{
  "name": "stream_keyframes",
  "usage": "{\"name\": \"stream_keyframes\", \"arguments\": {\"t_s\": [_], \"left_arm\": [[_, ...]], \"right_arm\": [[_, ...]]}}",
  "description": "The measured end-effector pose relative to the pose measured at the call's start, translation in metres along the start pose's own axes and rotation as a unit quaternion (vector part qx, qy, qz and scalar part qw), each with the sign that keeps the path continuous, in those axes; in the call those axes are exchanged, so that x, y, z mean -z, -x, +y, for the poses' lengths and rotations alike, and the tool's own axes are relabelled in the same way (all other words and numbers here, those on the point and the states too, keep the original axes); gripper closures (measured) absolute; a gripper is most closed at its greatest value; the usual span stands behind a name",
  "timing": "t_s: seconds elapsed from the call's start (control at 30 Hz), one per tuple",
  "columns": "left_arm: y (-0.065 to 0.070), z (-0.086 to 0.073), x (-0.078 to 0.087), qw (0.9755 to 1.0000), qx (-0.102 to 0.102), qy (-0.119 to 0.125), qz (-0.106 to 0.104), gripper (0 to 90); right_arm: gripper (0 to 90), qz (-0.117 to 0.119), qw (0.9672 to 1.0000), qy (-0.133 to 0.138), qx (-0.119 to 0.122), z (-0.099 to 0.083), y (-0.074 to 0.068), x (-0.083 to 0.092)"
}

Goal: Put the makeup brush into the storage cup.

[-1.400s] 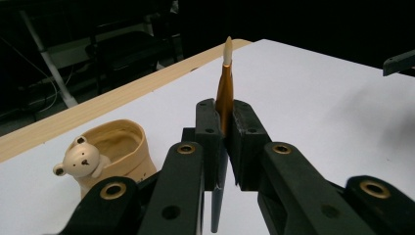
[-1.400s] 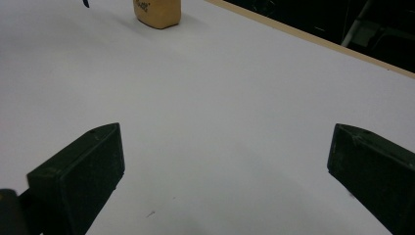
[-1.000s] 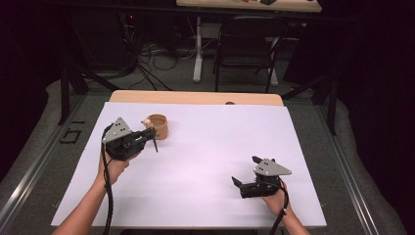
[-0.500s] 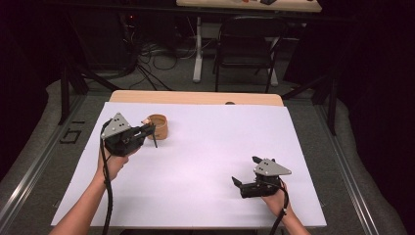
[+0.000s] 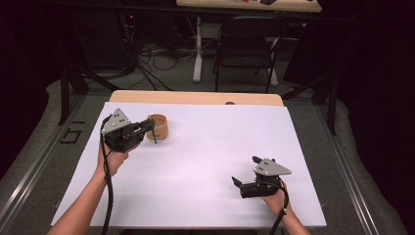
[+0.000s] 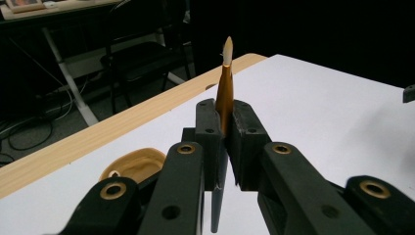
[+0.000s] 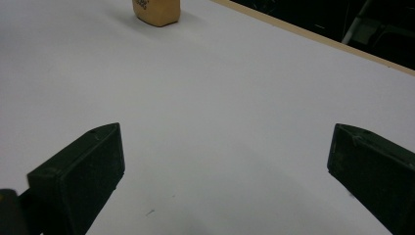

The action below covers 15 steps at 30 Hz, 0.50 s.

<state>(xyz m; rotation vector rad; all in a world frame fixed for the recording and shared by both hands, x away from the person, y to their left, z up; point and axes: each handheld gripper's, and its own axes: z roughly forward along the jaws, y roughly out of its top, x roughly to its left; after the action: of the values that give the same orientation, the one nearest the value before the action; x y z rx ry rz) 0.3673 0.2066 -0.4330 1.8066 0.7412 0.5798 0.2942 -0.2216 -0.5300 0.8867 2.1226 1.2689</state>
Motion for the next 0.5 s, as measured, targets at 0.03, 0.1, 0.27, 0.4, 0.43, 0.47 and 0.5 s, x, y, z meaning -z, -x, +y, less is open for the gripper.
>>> {"name": "stream_keyframes", "arguments": {"t_s": [0.03, 0.1, 0.27, 0.4, 0.43, 0.47, 0.5], "left_arm": [[-0.0007, 0.0007, -0.0004, 1.0000, 0.000, 0.000, 0.002, 83.6], [-0.0020, 0.0021, -0.0011, 1.0000, -0.001, -0.001, 0.003, 83.6], [-0.0053, 0.0056, -0.0036, 0.9999, -0.005, -0.004, 0.010, 83.6], [-0.0081, 0.0070, -0.0064, 0.9999, -0.002, -0.004, 0.013, 83.6], [-0.0089, 0.0075, -0.0070, 0.9999, -0.004, -0.005, 0.015, 83.6], [-0.0097, 0.0080, -0.0076, 0.9999, -0.003, -0.005, 0.015, 83.6], [-0.0105, 0.0086, -0.0081, 0.9999, -0.003, -0.005, 0.016, 83.6]], "right_arm": [[0.0, 0.000, 1.0000, -0.002, 0.000, 0.0001, 0.0000, 0.0001], [0.0, 0.000, 1.0000, -0.002, 0.000, 0.0000, 0.0001, 0.0000], [0.0, 0.003, 1.0000, -0.009, 0.001, 0.0003, 0.0003, 0.0007], [0.0, 0.003, 1.0000, -0.009, 0.001, 0.0002, 0.0003, 0.0006], [0.0, 0.004, 1.0000, -0.009, 0.001, 0.0002, 0.0004, 0.0005], [0.0, 0.003, 1.0000, -0.008, 0.001, 0.0002, 0.0003, 0.0003], [0.0, 0.003, 1.0000, -0.009, 0.001, 0.0002, 0.0002, 0.0003]]}}
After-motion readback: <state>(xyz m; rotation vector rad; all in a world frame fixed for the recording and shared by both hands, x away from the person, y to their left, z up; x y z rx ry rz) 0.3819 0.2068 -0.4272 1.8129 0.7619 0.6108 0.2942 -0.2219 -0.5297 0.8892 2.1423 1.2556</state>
